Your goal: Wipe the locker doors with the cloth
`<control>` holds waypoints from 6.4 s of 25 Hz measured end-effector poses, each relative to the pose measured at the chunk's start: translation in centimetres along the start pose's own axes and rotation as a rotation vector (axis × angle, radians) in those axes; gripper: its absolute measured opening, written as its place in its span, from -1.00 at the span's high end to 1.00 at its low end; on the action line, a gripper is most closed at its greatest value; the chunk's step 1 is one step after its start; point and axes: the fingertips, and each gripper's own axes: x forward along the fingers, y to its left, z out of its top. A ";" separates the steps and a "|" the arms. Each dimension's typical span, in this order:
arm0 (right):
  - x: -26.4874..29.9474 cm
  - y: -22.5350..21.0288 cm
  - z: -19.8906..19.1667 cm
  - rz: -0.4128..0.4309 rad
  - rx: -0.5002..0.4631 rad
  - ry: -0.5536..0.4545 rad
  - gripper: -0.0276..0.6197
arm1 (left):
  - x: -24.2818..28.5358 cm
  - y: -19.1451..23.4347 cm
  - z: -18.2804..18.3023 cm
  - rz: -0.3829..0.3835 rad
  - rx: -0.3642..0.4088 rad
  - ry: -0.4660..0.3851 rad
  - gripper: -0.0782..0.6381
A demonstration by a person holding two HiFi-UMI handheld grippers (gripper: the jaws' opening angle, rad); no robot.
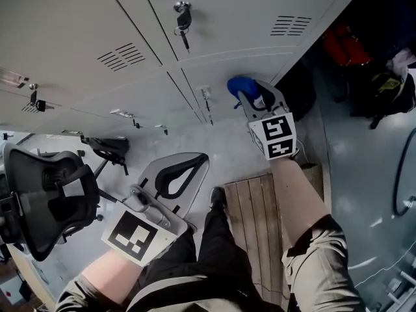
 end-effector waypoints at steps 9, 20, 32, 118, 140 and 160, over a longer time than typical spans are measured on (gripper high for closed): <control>5.0 8.8 0.9 0.098 0.005 0.009 0.44 | -2.5 1.0 0.6 0.005 -0.006 -0.013 0.76; 3.3 2.1 -1.6 -0.024 0.009 0.063 0.44 | -3.2 1.6 0.1 -0.005 -0.022 -0.014 0.76; -0.9 -9.8 -5.4 -0.196 0.057 0.122 0.44 | 0.8 -0.7 -0.7 -0.062 -0.033 0.007 0.76; 4.2 -5.7 -12.9 -0.053 -0.031 0.262 0.44 | 4.1 2.5 -0.9 0.028 -0.053 0.019 0.76; 9.1 7.1 -11.8 0.118 -0.073 0.235 0.44 | 1.6 3.2 -2.4 0.050 -0.044 0.045 0.76; 4.7 -7.3 -16.6 -0.115 0.054 0.330 0.44 | 2.5 3.9 -3.5 0.060 -0.074 0.041 0.76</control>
